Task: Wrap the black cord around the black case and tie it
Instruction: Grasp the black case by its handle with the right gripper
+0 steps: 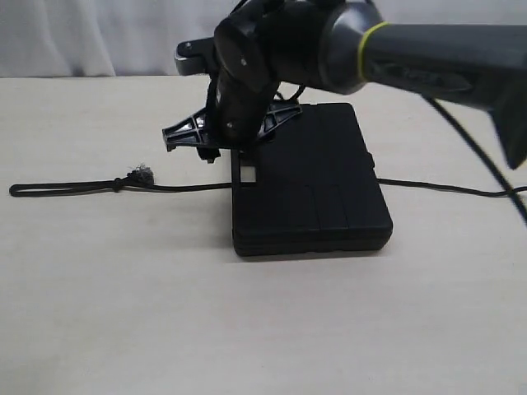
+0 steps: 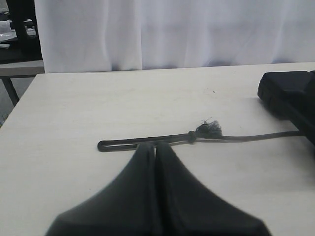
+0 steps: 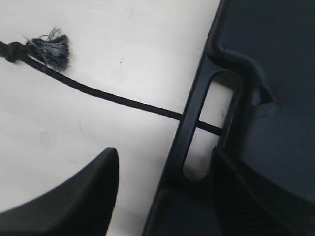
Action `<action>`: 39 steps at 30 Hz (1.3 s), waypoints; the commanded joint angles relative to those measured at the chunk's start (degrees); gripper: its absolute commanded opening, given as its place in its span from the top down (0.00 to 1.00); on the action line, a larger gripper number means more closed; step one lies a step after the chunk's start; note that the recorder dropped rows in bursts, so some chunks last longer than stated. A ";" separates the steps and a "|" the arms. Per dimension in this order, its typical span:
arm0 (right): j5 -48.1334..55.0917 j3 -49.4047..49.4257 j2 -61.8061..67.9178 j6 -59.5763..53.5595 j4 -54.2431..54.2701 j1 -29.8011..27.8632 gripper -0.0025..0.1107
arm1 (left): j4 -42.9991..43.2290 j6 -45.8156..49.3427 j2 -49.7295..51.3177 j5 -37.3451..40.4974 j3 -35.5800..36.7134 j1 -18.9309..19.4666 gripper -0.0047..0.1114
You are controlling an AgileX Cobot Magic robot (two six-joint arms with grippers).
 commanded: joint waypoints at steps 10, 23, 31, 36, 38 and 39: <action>-0.17 -4.60 9.04 8.60 -8.60 -0.19 0.51 | -0.19 -0.33 -0.20 -0.23 0.15 0.03 0.96; -4.61 -4.60 12.00 10.03 -9.39 -0.19 0.53 | -0.19 -0.33 -0.20 -0.23 0.15 0.03 0.96; -2.83 -4.60 13.39 11.71 -13.38 -0.19 0.58 | -0.19 -0.33 -0.20 -0.23 0.15 0.03 0.96; -2.67 -4.60 13.71 11.71 -14.13 -0.19 0.58 | -0.19 -0.33 -0.20 -0.23 0.15 0.03 0.96; -2.67 -4.60 13.71 11.71 -14.13 -0.19 0.61 | -0.19 -0.33 -0.20 -0.23 0.15 0.03 0.96; -2.67 -4.60 13.71 11.71 -14.13 -0.19 0.63 | -0.19 -0.33 -0.20 -0.23 0.15 0.03 0.96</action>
